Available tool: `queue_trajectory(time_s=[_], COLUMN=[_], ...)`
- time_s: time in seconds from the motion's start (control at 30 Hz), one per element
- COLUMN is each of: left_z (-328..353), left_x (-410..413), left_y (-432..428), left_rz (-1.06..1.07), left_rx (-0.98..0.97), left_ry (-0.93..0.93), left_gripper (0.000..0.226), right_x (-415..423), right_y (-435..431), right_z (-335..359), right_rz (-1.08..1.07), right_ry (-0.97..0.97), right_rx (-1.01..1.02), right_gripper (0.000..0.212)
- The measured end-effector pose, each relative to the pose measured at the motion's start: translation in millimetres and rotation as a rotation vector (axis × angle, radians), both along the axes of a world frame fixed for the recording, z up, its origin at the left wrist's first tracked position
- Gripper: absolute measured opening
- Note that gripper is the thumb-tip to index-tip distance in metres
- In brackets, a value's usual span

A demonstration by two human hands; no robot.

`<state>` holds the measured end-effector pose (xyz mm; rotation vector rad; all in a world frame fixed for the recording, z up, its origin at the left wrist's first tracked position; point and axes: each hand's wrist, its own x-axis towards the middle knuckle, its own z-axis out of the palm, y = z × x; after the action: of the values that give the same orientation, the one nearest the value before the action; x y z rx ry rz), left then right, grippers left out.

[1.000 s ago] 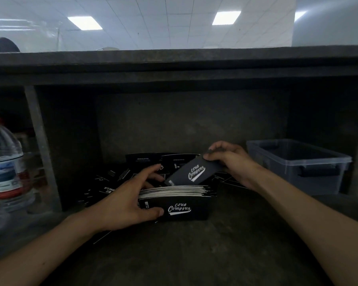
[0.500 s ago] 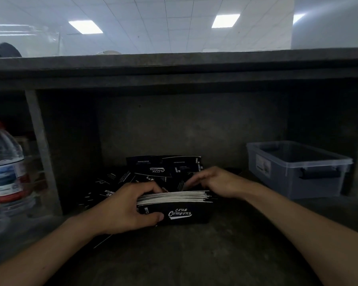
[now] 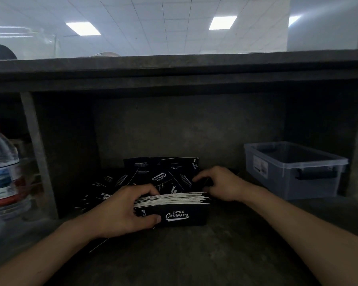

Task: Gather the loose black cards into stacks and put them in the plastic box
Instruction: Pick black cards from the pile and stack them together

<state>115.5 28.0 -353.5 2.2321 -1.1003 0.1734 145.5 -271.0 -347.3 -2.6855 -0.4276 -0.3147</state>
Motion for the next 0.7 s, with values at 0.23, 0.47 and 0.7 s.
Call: queue_trajectory(time_s=[0.23,0.47,0.7], left_z=[-0.2,0.4,0.1], left_x=[0.8,0.3,0.1], left_y=[0.3,0.7,0.0], left_rz=[0.002,-0.004,-0.003], left_rx=[-0.001,0.002,-0.005], left_ry=[0.003,-0.005,-0.009], left_gripper=[0.027,0.026,0.026], right_x=[4.7,-3.9,-12.7], right_y=[8.1,-2.5,3.7], right_z=[-8.8,9.2,9.7], right_rz=[-0.101,-0.072,0.016], right_ry=[-0.021,0.077,0.092], right_rx=[-0.082,0.175,0.011], right_gripper=[0.061,0.051,0.059])
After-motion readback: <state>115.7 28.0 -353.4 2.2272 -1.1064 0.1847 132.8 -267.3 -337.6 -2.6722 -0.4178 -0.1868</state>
